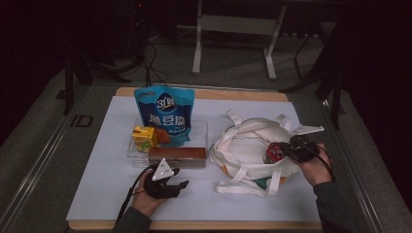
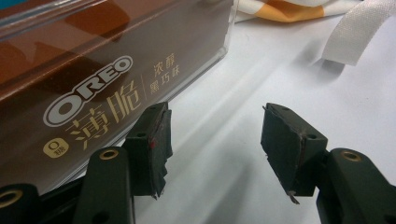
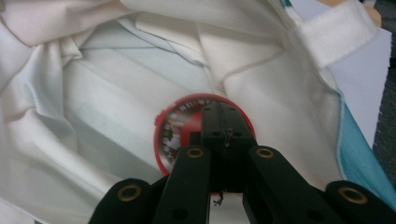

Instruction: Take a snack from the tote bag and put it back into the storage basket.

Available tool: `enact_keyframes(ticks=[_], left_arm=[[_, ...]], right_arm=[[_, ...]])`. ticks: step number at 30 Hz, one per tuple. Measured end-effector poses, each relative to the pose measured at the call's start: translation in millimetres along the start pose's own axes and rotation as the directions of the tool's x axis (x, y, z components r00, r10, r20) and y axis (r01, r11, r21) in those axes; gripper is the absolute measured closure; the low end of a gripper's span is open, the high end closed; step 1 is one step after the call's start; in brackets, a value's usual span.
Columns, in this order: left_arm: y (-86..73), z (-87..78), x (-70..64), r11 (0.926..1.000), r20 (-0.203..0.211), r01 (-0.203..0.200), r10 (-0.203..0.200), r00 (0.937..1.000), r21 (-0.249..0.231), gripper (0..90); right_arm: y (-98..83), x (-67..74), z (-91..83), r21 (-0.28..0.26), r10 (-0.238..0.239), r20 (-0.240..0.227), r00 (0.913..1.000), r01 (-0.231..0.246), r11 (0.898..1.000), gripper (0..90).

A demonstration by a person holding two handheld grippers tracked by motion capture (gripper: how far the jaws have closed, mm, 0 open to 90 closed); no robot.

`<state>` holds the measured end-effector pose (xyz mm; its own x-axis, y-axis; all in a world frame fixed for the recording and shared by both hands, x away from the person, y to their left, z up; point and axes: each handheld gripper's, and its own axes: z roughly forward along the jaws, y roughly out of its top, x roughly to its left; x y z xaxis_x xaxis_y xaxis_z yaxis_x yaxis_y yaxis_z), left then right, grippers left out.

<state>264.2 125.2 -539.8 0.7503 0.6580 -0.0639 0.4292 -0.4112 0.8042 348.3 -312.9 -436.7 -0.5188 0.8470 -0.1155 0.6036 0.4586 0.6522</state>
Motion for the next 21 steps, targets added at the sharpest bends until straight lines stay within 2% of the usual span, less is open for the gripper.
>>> enact_keyframes(ticks=[10,21], left_arm=[[0.1,0.3,-0.6,1.0000,-0.003,-0.003,0.003,1.0000,0.002,42.5],[0.0,0.2,-0.8,1.0000,-0.003,-0.003,0.003,1.0000,0.002,42.5]], right_arm=[[-14.2,-7.7,-2.1,0.018,0.037,0.032,0.9988,-0.038,0.999,90.0],[-25.6,-8.6,-5.4,0.035,0.034,0.053,0.9980,-0.036,0.999,90.0]])
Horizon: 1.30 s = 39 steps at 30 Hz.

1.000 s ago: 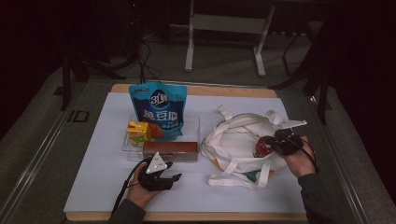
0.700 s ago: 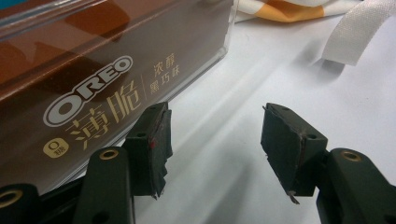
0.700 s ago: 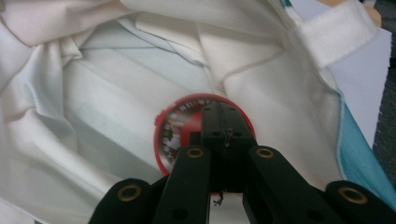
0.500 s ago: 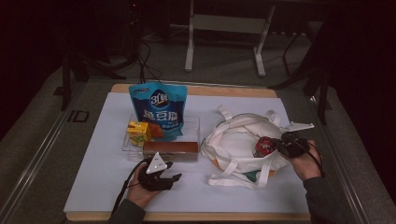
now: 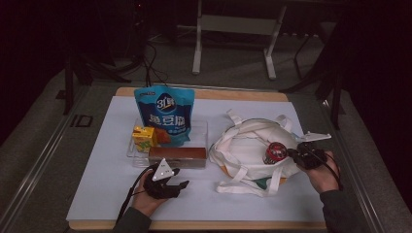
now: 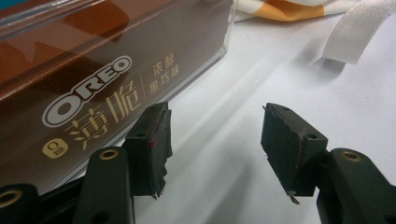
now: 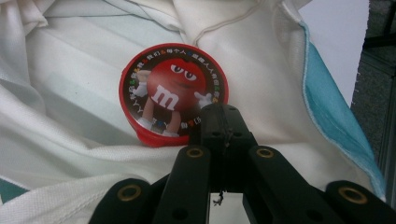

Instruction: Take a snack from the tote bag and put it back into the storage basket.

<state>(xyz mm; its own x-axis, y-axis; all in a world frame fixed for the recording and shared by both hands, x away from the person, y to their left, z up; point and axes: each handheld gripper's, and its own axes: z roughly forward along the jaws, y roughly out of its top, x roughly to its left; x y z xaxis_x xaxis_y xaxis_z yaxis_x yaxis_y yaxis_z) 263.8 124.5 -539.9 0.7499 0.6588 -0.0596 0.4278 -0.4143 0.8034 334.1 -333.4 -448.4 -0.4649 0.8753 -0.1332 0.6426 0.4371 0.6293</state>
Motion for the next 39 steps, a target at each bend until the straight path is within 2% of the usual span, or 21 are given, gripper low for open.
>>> enact_keyframes(ticks=[9,11,18,25,29,32,36,39], left_arm=[[0.0,0.0,0.2,1.0000,0.000,0.000,0.000,1.0000,0.000,42.4],[0.0,0.0,0.1,1.0000,0.000,0.000,0.000,1.0000,0.000,42.4],[0.1,0.2,0.0,1.0000,0.000,-0.001,0.001,1.0000,0.003,42.3],[0.2,0.4,-0.1,1.0000,0.001,-0.002,0.002,1.0000,0.003,42.3],[0.2,0.4,-0.1,1.0000,0.001,-0.003,0.003,1.0000,0.003,42.3],[0.2,0.4,-0.2,1.0000,0.002,-0.003,0.003,1.0000,0.003,42.3],[0.2,0.4,-0.2,1.0000,0.003,-0.004,0.004,1.0000,0.002,42.3],[0.2,0.6,-0.3,1.0000,0.002,-0.004,0.004,1.0000,0.003,42.3]], right_arm=[[-7.8,3.8,5.5,0.037,-0.015,0.029,0.9995,0.014,0.999,90.0],[-9.1,4.1,5.3,0.040,-0.007,0.026,0.9996,0.006,0.999,90.0],[-13.5,8.7,8.2,0.062,-0.025,0.015,0.9996,0.024,0.998,90.0],[-7.7,12.2,12.5,0.060,-0.028,0.011,0.9996,0.027,0.998,90.0],[-2.0,18.4,16.4,0.056,-0.036,-0.021,0.9991,0.037,0.998,90.0],[1.2,22.4,18.8,0.060,-0.056,-0.023,0.9982,0.057,0.997,90.0],[5.8,21.4,16.2,0.052,-0.048,-0.034,0.9983,0.049,0.997,82.6],[7.4,17.0,10.8,0.034,-0.036,-0.041,0.9985,0.037,0.999,73.6]])
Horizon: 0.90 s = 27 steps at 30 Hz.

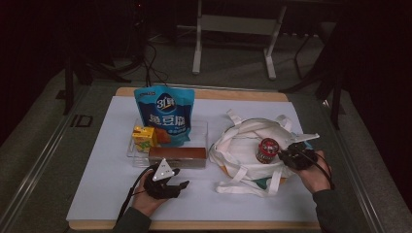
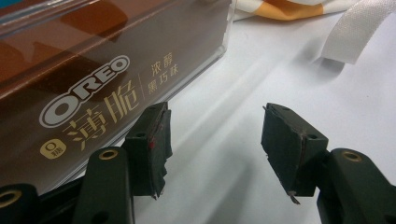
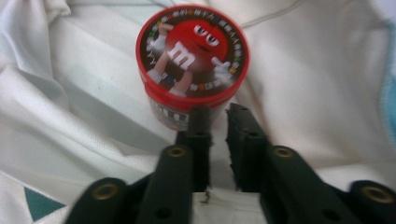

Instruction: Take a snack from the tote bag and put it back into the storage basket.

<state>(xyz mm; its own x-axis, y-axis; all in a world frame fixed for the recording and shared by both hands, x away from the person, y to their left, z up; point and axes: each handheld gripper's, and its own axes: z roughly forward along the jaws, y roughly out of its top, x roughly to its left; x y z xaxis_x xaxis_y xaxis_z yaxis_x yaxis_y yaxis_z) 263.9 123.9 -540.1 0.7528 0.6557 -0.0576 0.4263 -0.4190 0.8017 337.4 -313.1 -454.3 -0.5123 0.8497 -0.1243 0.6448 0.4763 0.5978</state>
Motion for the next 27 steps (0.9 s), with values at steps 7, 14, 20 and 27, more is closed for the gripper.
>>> enact_keyframes(ticks=[7,14,20,27], left_arm=[[0.1,0.1,0.1,1.0000,-0.001,0.000,0.000,1.0000,0.002,42.1],[0.1,0.1,0.1,1.0000,0.000,0.001,-0.001,1.0000,0.001,41.6],[0.1,0.3,0.2,1.0000,0.000,0.002,-0.002,1.0000,0.002,41.6],[0.1,0.3,0.3,1.0000,0.001,0.003,-0.003,1.0000,0.003,41.6]], right_arm=[[10.0,-3.5,-7.0,-0.055,-0.006,-0.032,0.9995,0.005,0.998,56.8],[19.7,-4.3,-0.2,-0.037,-0.001,-0.073,0.9973,-0.002,0.999,43.2],[24.6,-4.0,7.8,-0.024,-0.003,-0.104,0.9946,0.000,1.000,29.2],[30.0,-3.8,16.2,0.002,-0.015,-0.114,0.9934,0.016,1.000,23.1]])
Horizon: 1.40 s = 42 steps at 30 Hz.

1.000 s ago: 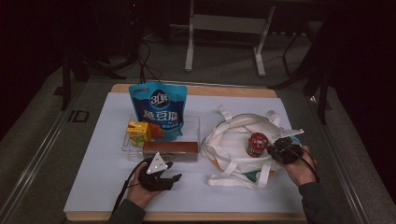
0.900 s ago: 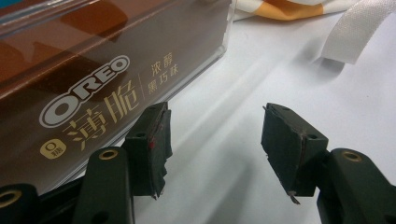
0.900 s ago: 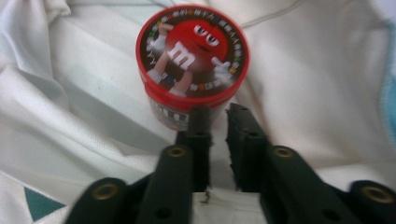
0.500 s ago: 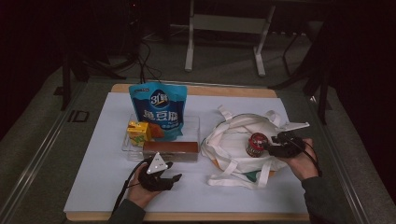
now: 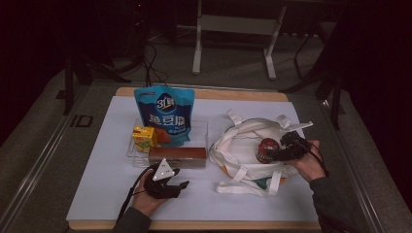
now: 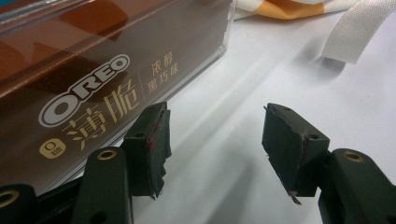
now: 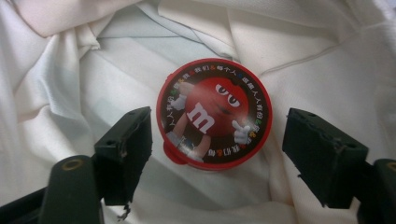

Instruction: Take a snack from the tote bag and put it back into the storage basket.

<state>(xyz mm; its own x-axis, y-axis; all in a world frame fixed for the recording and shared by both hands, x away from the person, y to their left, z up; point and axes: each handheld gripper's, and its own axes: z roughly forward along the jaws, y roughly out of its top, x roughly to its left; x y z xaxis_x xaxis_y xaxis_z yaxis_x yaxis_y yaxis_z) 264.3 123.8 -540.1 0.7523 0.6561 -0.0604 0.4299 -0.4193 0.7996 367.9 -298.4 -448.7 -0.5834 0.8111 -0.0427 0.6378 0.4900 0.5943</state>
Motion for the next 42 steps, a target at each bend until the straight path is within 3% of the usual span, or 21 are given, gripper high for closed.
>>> enact_keyframes(ticks=[13,22,42], left_arm=[[0.1,0.2,-0.1,1.0000,0.001,-0.002,0.002,1.0000,0.002,41.5],[0.1,0.2,-0.1,1.0000,0.001,-0.001,0.001,1.0000,0.002,41.5],[0.2,0.2,-0.1,1.0000,0.001,-0.003,0.003,1.0000,0.004,41.5]], right_arm=[[6.1,-1.0,17.0,0.057,-0.026,-0.013,0.9996,0.027,0.998,20.3],[5.3,-1.8,27.9,0.091,-0.007,-0.025,0.9997,0.009,0.996,23.2],[5.8,-0.4,34.7,0.093,0.011,-0.014,0.9998,-0.010,0.996,25.3]])
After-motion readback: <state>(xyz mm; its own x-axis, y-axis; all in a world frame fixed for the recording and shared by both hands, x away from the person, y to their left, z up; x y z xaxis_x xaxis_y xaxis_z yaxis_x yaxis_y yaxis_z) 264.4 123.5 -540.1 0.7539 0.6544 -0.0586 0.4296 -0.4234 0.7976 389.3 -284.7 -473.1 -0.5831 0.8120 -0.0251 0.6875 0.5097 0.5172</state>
